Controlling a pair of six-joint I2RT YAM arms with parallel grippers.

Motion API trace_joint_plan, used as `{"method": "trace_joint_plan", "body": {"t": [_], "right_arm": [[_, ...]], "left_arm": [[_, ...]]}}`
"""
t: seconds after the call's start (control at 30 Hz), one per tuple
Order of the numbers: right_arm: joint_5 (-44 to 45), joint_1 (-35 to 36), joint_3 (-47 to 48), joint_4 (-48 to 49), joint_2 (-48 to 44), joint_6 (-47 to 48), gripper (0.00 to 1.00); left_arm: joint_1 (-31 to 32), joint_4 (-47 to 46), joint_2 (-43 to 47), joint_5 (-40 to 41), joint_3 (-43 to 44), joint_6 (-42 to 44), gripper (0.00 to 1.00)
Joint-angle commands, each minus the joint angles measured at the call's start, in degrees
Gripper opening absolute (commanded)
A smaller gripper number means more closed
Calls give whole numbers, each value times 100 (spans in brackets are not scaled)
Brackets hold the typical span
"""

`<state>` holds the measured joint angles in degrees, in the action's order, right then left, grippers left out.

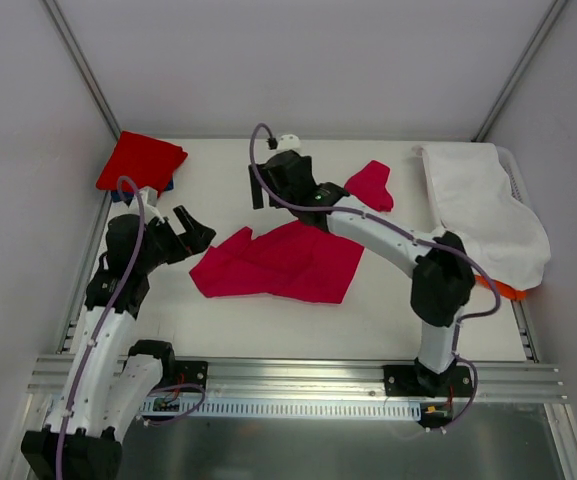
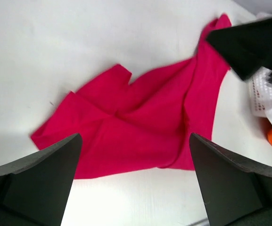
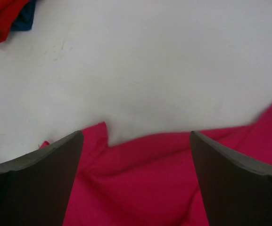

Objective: Fold and stack the t-shirts
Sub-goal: Move the tshirt to the center of the board, then flatten the tshirt out

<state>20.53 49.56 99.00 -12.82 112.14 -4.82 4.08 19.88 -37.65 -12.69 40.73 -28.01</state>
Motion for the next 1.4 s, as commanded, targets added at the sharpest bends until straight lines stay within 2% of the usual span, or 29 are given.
{"method": "trace_joint_plan", "body": {"t": [0.0, 0.07, 0.1, 0.2, 0.4, 0.6, 0.7, 0.77, 0.87, 0.97, 1.07, 1.1, 1.2, 1.37], "right_arm": [[732, 159, -924, 333, -1307, 43, 99], [996, 98, -1732, 324, -1817, -141, 100], [970, 63, -1979, 324, -1966, -246, 100], [708, -139, -2727, 447, -2432, -520, 100], [618, -245, -3378, 429, -2706, -555, 99], [268, -490, -3818, 499, -2531, -800, 99], [-126, -929, -3661, 570, -2092, -854, 100], [-435, -1290, -3511, 587, -1855, -968, 95], [-866, -1581, -3239, 588, -1441, -1039, 73], [-937, -1660, -3089, 544, -1168, -1012, 65], [-885, -1660, -3211, 552, -1211, -1135, 66], [-876, -1678, -3264, 552, -1238, -1161, 67], [-814, -1678, -3457, 544, -1396, -1127, 68], [-586, -1757, -3913, 508, -1721, -1021, 70]], "left_arm": [[93, -352, -865, -989, 120, -414, 99], [294, -817, -1304, -1078, 23, -556, 98], [617, -949, -1437, -956, -56, -583, 98], [1146, -1249, -1973, -192, -74, -548, 98], [1254, -1908, -3106, 565, -170, -723, 95], [1254, -2471, -3512, 882, -162, -732, 92], [1262, -2838, -3714, 664, -92, -794, 91], [1262, -2980, -3855, 531, -126, -872, 91], [1280, -3235, -3899, 311, -275, -952, 91], [1489, -3490, -3777, -241, -346, -1136, 90], [2112, -3518, -3872, -523, -5, -1023, 90], [2576, -3448, -4090, -637, 153, -970, 90], [3342, -3262, -4609, -1077, 672, -812, 91], [4004, -3437, -5138, -1332, 752, -811, 90]]}}
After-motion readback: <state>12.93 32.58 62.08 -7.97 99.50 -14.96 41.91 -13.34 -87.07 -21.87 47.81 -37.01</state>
